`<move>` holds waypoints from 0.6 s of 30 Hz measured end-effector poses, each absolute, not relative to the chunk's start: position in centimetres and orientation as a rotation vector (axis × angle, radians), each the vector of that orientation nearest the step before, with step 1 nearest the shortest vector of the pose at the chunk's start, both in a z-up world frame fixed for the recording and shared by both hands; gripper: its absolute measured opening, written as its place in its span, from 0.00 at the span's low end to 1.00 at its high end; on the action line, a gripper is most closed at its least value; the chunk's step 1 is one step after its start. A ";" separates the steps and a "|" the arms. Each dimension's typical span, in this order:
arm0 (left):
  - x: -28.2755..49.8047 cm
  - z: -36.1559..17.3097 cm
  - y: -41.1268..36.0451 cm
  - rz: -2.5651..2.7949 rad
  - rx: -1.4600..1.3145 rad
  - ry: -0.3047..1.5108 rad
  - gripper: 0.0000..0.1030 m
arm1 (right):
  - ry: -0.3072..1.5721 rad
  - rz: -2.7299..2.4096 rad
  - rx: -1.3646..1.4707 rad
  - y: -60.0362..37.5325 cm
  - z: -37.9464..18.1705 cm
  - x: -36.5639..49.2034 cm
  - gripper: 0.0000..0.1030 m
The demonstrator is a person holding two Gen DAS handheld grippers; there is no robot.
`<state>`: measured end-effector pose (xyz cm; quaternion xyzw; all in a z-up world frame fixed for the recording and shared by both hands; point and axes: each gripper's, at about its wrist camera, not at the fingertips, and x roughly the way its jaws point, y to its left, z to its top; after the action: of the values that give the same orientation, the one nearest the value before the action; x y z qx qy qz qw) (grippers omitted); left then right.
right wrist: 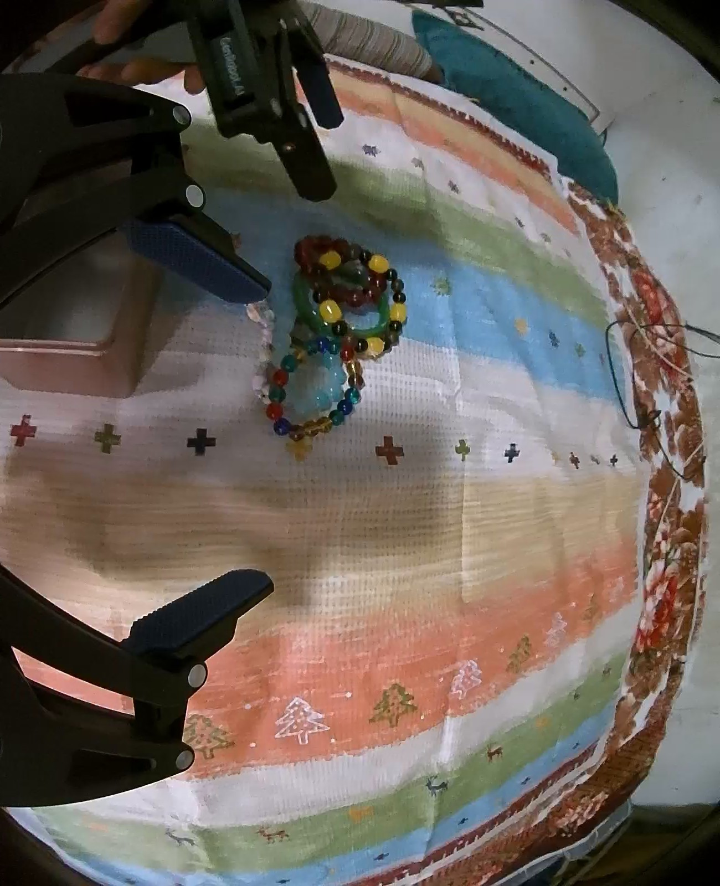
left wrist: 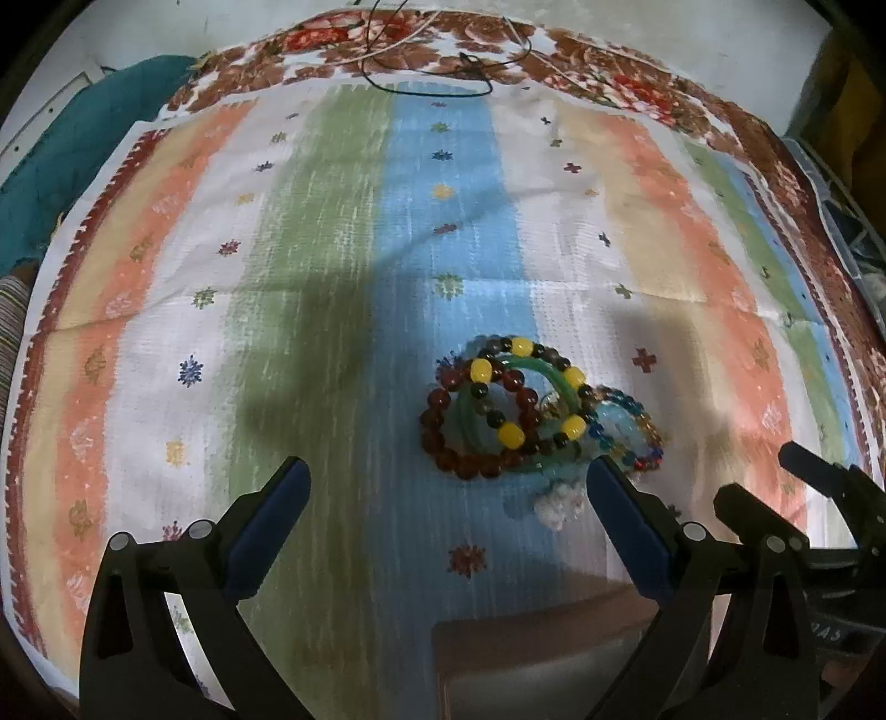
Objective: Organize jewelry
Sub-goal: 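Lower both tools over the bracelet pile, opening the fingers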
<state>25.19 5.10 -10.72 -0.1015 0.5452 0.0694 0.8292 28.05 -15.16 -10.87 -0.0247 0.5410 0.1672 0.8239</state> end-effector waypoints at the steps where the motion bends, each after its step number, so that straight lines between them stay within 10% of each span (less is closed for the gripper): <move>1: 25.5 -11.0 5.2 0.152 -0.218 1.162 0.94 | 1.154 0.352 -0.056 -15.1 -11.1 28.3 0.95; 18: 28.6 -13.8 5.2 0.121 -0.219 1.231 0.78 | 1.220 0.320 -0.081 -14.0 -14.7 31.2 0.67</move>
<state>28.63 5.24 -13.79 -0.1023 0.5758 0.0566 0.8092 31.24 -13.99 -14.71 -0.0380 0.5703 0.1495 0.8068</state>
